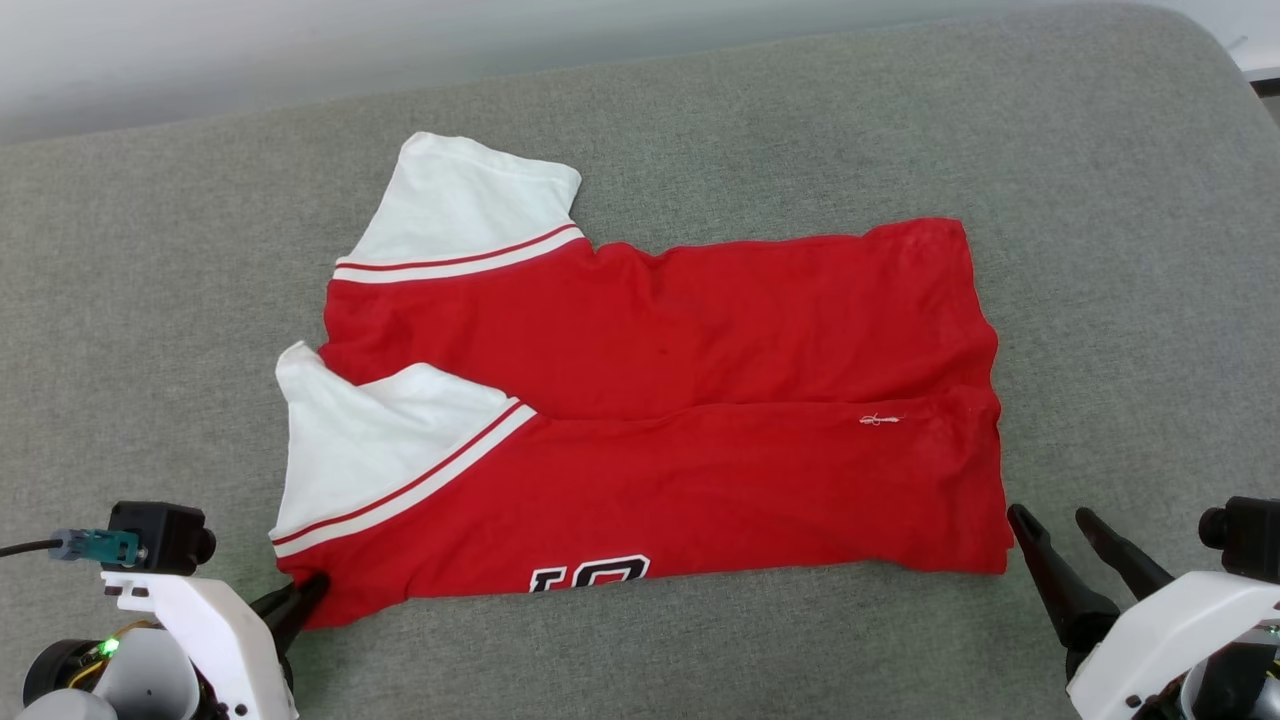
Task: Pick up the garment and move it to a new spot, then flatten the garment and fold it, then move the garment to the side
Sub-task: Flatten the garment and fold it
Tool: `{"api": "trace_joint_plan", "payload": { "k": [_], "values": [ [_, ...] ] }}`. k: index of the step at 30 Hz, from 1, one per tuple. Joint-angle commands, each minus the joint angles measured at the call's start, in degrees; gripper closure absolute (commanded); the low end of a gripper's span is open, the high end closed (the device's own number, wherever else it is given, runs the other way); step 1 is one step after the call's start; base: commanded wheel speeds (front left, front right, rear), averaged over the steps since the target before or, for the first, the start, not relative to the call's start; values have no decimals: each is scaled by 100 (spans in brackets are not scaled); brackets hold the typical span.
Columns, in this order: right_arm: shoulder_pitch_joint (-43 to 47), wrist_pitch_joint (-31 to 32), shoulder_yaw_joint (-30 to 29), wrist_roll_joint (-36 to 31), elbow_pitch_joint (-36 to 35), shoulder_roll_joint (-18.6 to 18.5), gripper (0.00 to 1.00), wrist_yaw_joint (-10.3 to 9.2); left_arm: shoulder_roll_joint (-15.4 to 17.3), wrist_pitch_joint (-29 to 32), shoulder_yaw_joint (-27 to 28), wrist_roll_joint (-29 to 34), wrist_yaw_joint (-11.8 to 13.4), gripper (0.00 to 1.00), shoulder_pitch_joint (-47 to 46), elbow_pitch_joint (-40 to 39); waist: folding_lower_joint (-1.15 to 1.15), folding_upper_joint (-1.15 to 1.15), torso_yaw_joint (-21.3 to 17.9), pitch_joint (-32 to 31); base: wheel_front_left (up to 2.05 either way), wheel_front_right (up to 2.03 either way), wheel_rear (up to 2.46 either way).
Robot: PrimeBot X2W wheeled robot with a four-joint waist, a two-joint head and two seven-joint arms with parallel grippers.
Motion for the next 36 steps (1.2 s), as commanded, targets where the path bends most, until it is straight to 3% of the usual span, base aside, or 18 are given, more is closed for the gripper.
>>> {"api": "trace_joint_plan", "payload": {
  "k": [1, 9, 19, 35, 36],
  "values": [
    [2, 134, -46, -16, -60, 20, 0, -4, -78, -22, -30, -39, -18, 100, 6, 46, 0, 0, -2, 7, 0, 0, 0],
    [-43, 841, -98, -178, -241, 17, 0, -3, -60, -106, -39, 1, -149, 100, -54, -37, 0, 0, 49, 47, 0, 0, 0],
    [-380, 1593, -461, -288, 255, 19, 0, -4, -149, -176, -143, 78, -290, 100, -178, 34, 0, 0, 200, 167, 0, 0, 0],
    [-1116, 1614, -33, -356, 1790, 72, 0, 5, -258, -133, -320, 156, -531, 100, -454, 393, 0, 0, 523, 365, 0, 0, 0],
    [-1122, 1592, 37, -292, 1845, 88, 15, 7, -260, -122, -334, 142, -542, 100, -453, 416, 0, 0, 536, 365, 0, 0, 0]
  ]
}}
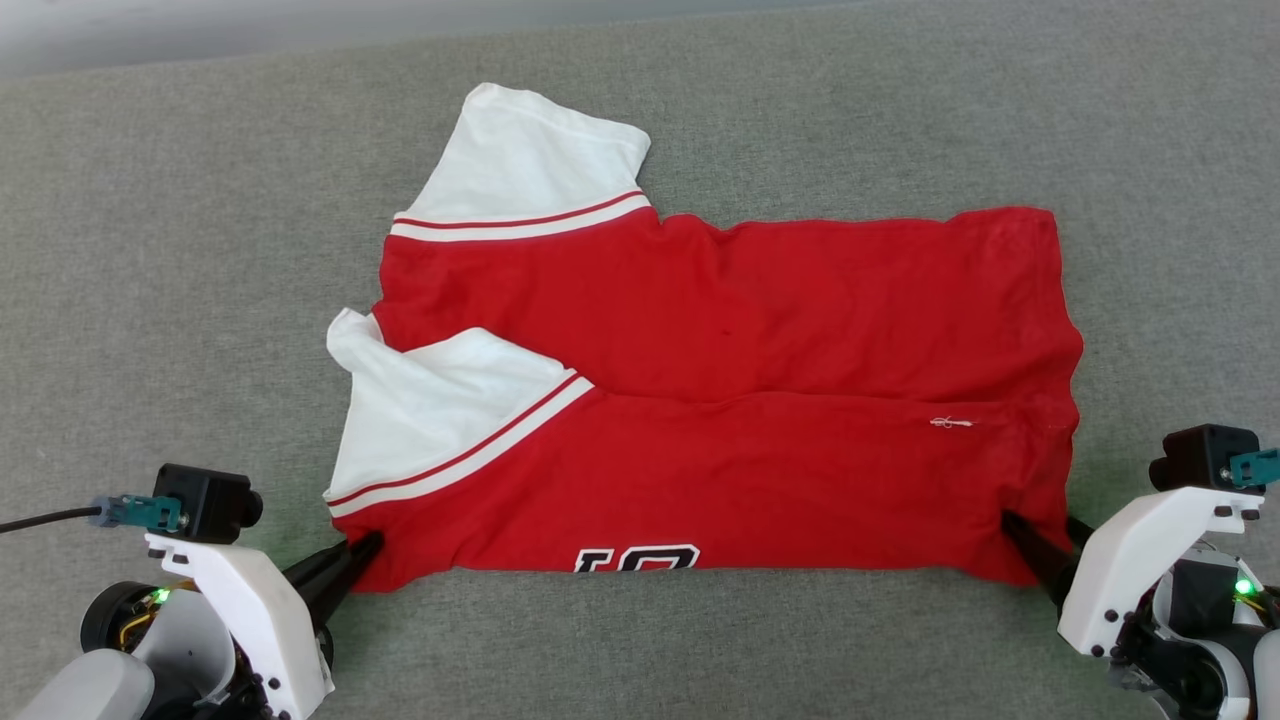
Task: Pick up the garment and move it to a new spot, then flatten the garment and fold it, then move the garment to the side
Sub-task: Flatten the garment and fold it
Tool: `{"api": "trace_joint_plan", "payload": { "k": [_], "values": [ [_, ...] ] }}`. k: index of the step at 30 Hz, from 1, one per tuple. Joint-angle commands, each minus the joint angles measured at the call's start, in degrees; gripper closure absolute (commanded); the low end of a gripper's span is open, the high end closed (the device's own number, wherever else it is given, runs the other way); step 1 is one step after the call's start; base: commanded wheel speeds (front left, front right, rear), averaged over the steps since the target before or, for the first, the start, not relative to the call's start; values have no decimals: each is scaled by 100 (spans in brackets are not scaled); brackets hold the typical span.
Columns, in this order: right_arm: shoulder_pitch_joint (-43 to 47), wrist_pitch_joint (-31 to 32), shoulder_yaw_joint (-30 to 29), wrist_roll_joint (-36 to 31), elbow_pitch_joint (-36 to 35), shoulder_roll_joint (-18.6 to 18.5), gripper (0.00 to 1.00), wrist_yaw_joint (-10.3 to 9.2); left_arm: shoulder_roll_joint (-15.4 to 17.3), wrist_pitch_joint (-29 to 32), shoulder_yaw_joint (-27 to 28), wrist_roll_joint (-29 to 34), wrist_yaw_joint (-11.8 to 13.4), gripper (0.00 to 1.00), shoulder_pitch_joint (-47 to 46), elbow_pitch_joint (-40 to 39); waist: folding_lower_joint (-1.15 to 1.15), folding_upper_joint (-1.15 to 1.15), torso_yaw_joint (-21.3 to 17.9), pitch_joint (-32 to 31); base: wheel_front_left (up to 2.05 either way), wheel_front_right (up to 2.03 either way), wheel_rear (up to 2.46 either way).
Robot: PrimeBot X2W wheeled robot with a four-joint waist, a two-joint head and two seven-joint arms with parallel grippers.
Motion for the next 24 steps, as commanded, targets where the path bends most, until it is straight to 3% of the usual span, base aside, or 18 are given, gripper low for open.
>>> {"api": "trace_joint_plan", "payload": {
  "k": [1, 3, 4, 5, 6, 17, 24],
  "values": [
    [16, 31, 295, 187, 356, 168, 50, 22, -22, 84, -103, 14, 14, 100, 72, 209, 0, 0, 39, 1, 0, 0, 0],
    [11, 30, 418, 230, 432, 204, 59, 40, -24, 84, -116, 17, -11, 100, 68, 246, 0, 0, 61, -7, 0, 0, 0],
    [8, 24, 440, 240, 453, 206, 73, 44, -22, 84, -118, 12, -20, 100, 66, 259, 0, 0, 69, -11, 0, 0, 0],
    [3, 27, 481, 224, 466, 210, 80, 45, -22, 84, -119, 8, -28, 100, 68, 273, 0, 0, 72, -17, 0, 0, 0],
    [-10, -3, 477, 185, 474, 212, 100, 45, -21, 83, -115, -5, -20, 100, 69, 283, 0, 0, 72, -22, 0, 0, 0],
    [75, -125, 318, 358, 235, -115, 100, 17, 26, 29, 30, -196, 38, 100, 236, 56, 0, 0, 43, -305, 0, 0, 0],
    [396, 87, -13, 488, -306, -220, 100, 9, 167, -23, 215, -376, 264, 100, 567, -480, 0, 0, 58, -593, 0, 0, 0]
  ]
}}
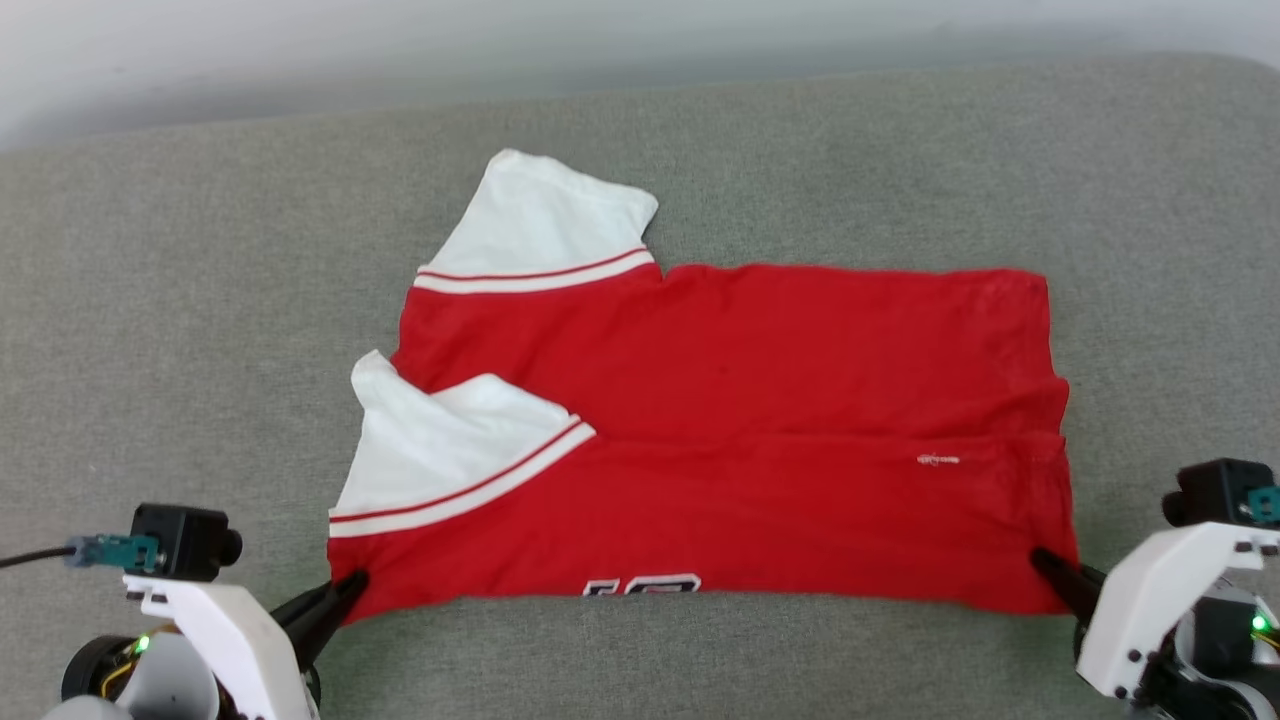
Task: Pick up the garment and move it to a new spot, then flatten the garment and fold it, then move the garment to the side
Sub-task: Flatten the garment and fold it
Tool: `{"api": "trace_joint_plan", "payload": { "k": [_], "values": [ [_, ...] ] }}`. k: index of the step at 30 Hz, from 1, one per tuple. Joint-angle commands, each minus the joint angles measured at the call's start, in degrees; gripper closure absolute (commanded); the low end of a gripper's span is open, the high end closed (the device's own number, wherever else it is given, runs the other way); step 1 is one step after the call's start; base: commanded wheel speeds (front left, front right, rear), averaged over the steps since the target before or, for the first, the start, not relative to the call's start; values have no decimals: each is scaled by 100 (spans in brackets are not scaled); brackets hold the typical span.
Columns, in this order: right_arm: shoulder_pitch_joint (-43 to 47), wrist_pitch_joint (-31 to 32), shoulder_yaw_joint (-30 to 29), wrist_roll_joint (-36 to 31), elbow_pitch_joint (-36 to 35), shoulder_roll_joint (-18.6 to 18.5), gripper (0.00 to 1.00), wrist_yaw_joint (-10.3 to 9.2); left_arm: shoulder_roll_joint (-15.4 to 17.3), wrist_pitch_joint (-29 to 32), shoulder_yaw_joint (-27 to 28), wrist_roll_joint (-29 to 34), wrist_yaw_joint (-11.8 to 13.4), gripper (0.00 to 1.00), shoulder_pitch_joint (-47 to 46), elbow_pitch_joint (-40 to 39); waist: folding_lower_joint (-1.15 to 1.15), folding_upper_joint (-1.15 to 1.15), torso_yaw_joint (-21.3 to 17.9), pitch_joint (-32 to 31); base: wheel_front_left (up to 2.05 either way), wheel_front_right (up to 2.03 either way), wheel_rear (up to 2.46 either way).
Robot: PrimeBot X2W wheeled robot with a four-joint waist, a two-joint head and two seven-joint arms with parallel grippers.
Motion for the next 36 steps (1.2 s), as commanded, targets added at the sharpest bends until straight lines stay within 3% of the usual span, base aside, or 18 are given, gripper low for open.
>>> {"api": "trace_joint_plan", "payload": {
  "k": [1, 9, 15, 28, 29, 30, 31, 32, 33, 34, 36],
  "values": [
    [136, 75, -87, 8, -140, -25, 100, -3, 63, -11, 35, -46, 81, 100, 153, -118, -1, 0, -2, -96, 0, 0, 0],
    [606, 586, -637, 10, -908, 31, 100, -3, 244, -124, 184, -156, 443, 100, 855, -822, -1, 0, -38, -354, 0, 0, 0],
    [1058, 1040, -1003, -62, -1326, 87, 100, -3, 193, -167, 111, -294, 635, 100, 1421, -1255, -1, 0, -7, -426, 0, 0, 0],
    [1305, 1020, -910, -424, -681, 250, 100, -3, -242, -87, -180, -458, 493, 100, 1333, -215, -1, 0, -95, -264, 0, 0, 0],
    [1189, 954, -793, -339, -535, 266, 100, -3, -221, 111, -332, -440, 454, 58, 1270, -117, -1, 0, -107, -229, 0, 0, 0],
    [1190, 939, -760, -340, -502, 267, 93, -4, -218, 141, -325, -449, 472, 42, 1238, -123, -1, 0, -109, -215, 0, 0, 0],
    [1199, 925, -733, -343, -480, 270, 69, -4, -199, 162, -305, -450, 497, 0, 1212, -137, -1, 0, -114, -203, 0, 0, 0],
    [1200, 933, -775, -314, -444, 270, 56, -4, -148, 166, -281, -430, 491, 0, 1181, -176, -1, 0, -124, -193, 0, 0, 0],
    [1208, 972, -768, -284, -439, 270, 35, -4, -84, 165, -230, -400, 527, 0, 1150, -204, -1, 0, -132, -187, 0, 0, 0],
    [1219, 967, -740, -236, -473, 273, 0, -3, -14, 137, -163, -370, 577, 0, 1122, -257, -1, 0, -139, -180, 0, 0, 0],
    [1199, 882, -745, -115, -578, 271, 0, -3, 99, 133, -48, -393, 608, 0, 1092, -513, -1, 0, -159, -166, 0, 0, 0]
  ]
}}
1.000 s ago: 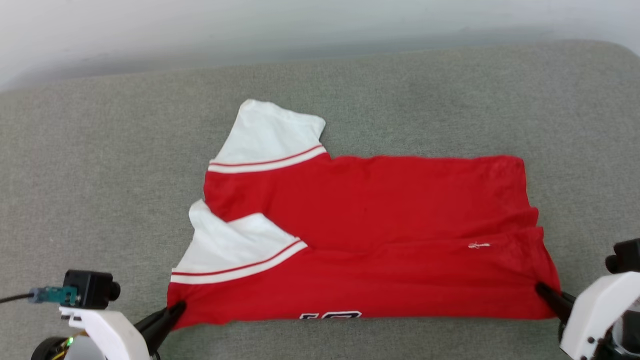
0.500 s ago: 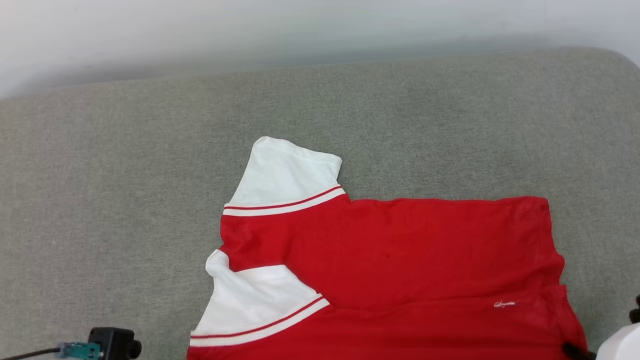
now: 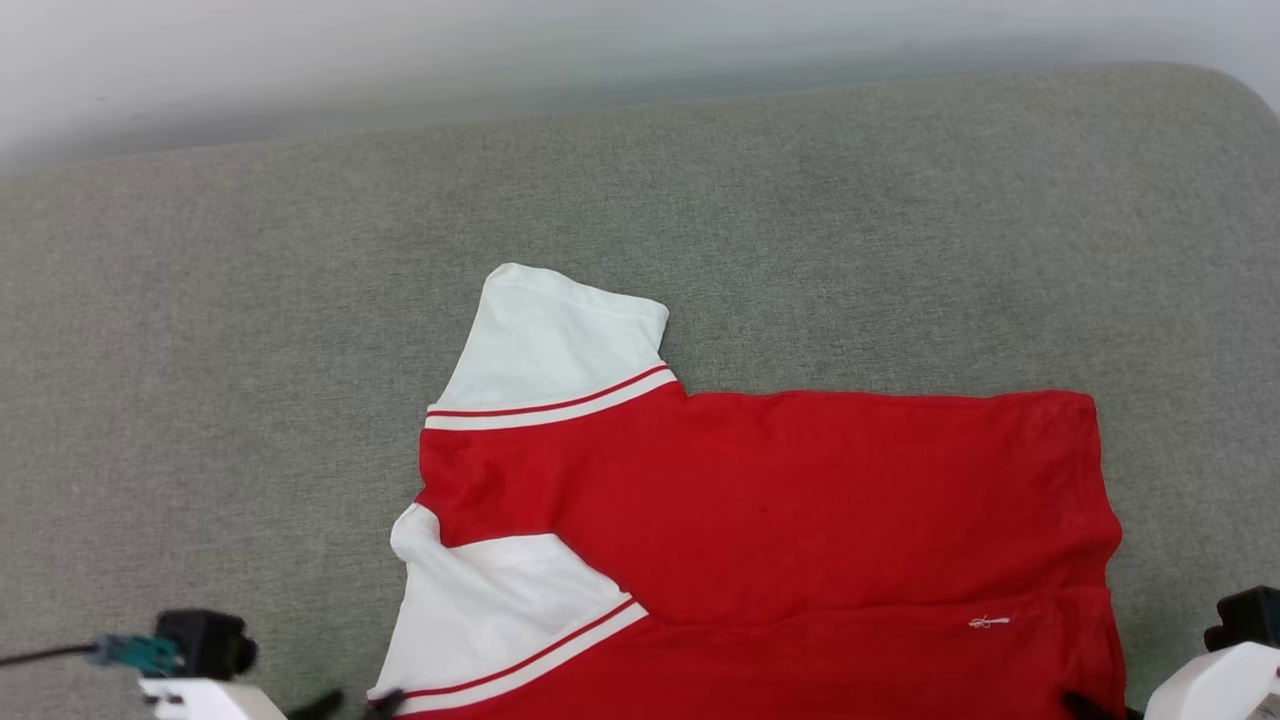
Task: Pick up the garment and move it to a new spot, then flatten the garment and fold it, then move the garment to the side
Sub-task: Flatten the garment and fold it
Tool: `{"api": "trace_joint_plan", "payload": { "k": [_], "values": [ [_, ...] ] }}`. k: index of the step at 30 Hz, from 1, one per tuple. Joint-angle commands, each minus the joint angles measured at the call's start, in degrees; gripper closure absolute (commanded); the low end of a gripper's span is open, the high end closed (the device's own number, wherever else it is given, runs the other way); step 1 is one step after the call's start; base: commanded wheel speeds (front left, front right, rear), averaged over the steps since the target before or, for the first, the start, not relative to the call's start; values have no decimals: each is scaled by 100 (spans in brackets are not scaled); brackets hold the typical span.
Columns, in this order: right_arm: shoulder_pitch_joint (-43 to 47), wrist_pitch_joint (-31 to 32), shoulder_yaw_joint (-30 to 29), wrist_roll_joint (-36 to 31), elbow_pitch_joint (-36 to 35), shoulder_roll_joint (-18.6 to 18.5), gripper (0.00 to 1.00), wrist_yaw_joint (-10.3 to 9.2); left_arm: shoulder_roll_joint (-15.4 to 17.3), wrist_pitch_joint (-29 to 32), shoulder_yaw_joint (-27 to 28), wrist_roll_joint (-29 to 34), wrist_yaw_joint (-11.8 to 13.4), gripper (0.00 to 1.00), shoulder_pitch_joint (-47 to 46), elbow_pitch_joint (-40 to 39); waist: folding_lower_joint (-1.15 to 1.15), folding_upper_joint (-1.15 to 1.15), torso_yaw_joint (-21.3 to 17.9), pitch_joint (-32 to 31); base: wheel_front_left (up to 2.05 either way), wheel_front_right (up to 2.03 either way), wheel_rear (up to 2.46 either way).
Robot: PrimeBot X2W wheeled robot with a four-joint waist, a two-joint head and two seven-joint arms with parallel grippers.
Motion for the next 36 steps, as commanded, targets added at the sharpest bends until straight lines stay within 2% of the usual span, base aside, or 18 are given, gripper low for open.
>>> {"api": "trace_joint_plan", "payload": {
  "k": [1, 4, 8, 14, 17, 18, 22, 23, 27, 30, 36],
  "values": [
    [-28, -42, 31, 142, -132, 10, 0, -4, 212, 50, 156, -21, 59, 0, -90, -239, 0, 0, -29, 17, 0, 0, 0],
    [-20, -157, 0, 263, -420, 6, 0, -4, 514, 237, 437, -213, 77, 0, -197, -865, 0, 0, -62, 47, 0, 0, 0],
    [-61, -248, -60, 266, -705, 7, 0, -4, 1093, 676, 779, -276, 203, 0, -554, -1388, 0, 0, -193, 107, 0, 0, 0],
    [-246, -348, -103, 201, -792, 9, 0, -4, 1465, 1578, 831, -406, 146, 0, -1733, -1254, 0, 0, -524, 288, 0, 0, 0],
    [-319, -401, -62, 238, -752, 9, 0, -4, 1371, 1869, 689, -354, 93, 0, -2260, -1054, 0, 0, -657, 363, 0, 0, 0],
    [-383, -475, 4, 349, -659, 8, 0, -4, 1303, 2104, 462, -90, 25, 0, -2770, -743, 0, 0, -828, 423, 0, 0, 0],
    [-497, -664, 68, 421, -422, 9, 0, -4, 947, 2468, -55, 434, -114, 0, -3683, 94, 0, 0, -1126, 536, 0, 0, 0],
    [-497, -664, 68, 421, -422, 9, 0, -4, 947, 2468, -55, 434, -114, 0, -3683, 94, 0, 0, -1126, 536, 0, 0, 0],
    [-554, -884, 193, 485, -245, 8, 0, -5, 621, 2519, -326, 821, -268, 0, -4336, 1040, 0, 0, -1435, 704, 0, 0, 0],
    [-550, -1030, 232, 561, -199, 8, 0, -4, 548, 2593, -452, 984, -438, 0, -4706, 1559, 0, 0, -1626, 824, 0, 0, 0],
    [-441, -1262, 287, 655, -161, 9, 0, -4, 489, 2466, -535, 1265, -613, 0, -5136, 2274, 0, 0, -1890, 1025, 0, 0, 0]
  ]
}}
